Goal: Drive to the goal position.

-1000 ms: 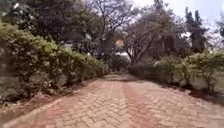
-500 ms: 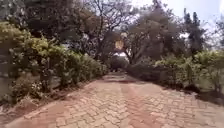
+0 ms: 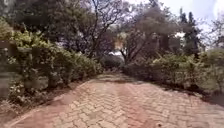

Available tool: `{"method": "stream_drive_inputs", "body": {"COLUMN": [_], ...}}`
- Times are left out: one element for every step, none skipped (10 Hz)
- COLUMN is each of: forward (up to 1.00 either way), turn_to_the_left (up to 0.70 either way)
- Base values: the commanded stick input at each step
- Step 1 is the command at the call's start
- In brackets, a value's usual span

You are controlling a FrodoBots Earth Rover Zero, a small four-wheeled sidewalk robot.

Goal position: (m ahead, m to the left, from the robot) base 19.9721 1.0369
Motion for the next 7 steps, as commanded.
{"method": "stream_drive_inputs", "body": {"forward": [0.70, 0.70, 0.70, 0.70, 0.70, 0.70, 0.70], "turn_to_the_left": [-0.14, -0.32, -0.35, -0.35, 0.00, 0.00, 0.00]}}
